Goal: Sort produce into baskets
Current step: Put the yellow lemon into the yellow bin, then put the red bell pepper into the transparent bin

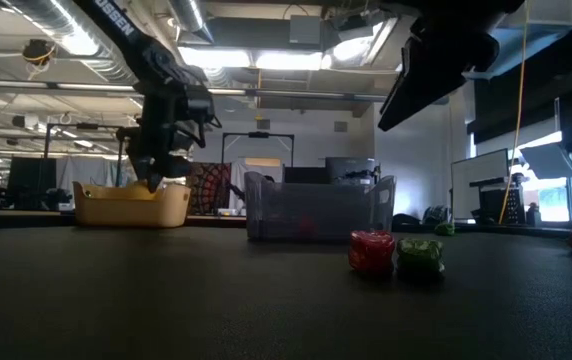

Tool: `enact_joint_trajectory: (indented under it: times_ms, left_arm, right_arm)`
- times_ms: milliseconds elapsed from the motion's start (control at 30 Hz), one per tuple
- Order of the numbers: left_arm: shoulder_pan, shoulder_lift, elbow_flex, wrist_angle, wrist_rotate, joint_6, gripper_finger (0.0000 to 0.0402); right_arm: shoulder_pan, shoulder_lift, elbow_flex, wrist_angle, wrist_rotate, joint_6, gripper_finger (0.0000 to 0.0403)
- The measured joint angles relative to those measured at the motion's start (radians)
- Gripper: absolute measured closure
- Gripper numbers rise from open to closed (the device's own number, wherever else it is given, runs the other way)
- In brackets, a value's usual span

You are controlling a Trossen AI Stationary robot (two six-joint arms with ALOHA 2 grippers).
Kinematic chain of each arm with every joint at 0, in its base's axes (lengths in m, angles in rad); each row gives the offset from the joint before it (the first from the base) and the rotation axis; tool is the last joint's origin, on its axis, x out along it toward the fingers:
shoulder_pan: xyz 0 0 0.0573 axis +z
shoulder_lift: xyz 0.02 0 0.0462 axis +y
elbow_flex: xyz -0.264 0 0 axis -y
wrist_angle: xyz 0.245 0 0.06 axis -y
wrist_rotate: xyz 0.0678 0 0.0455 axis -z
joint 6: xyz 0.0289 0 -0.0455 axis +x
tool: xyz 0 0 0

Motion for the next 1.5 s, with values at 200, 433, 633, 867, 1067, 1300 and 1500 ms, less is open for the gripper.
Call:
enact_joint_trajectory:
  times_ms: [200, 433, 633, 867, 1067, 1300, 1500]
  left_arm:
    - [0.000, 0.000, 0.000, -0.001, -0.006, 0.026, 0.0208]
    - [-0.008, 0.000, 0.026, -0.057, -0.006, 0.031, 0.0137]
    - [-0.058, -0.070, 0.066, -0.099, 0.005, 0.037, 0.0137]
    - [-0.216, -0.229, 0.076, -0.097, 0.084, 0.023, 0.0142]
    - [-0.384, -0.344, 0.076, -0.099, 0.204, -0.028, 0.0140]
    - [-0.629, -0.399, 0.076, -0.098, 0.282, -0.113, 0.0139]
    - [-0.854, -0.393, 0.054, -0.014, 0.283, -0.139, 0.0139]
  right_arm:
    - [-0.021, 0.000, 0.000, 0.025, -0.007, -0.060, 0.0139]
    - [-0.039, 0.000, 0.000, 0.032, -0.033, -0.080, 0.0139]
    - [-0.037, 0.000, 0.000, 0.033, -0.040, -0.076, 0.0139]
    - [-0.036, 0.000, 0.000, 0.032, -0.153, 0.004, 0.0139]
    - [-0.036, 0.000, 0.000, 0.040, -0.253, 0.071, 0.0139]
    - [0.015, 0.000, 0.000, 0.103, -0.313, 0.098, 0.0139]
    - [0.078, 0.001, 0.000, 0.163, -0.312, 0.099, 0.0139]
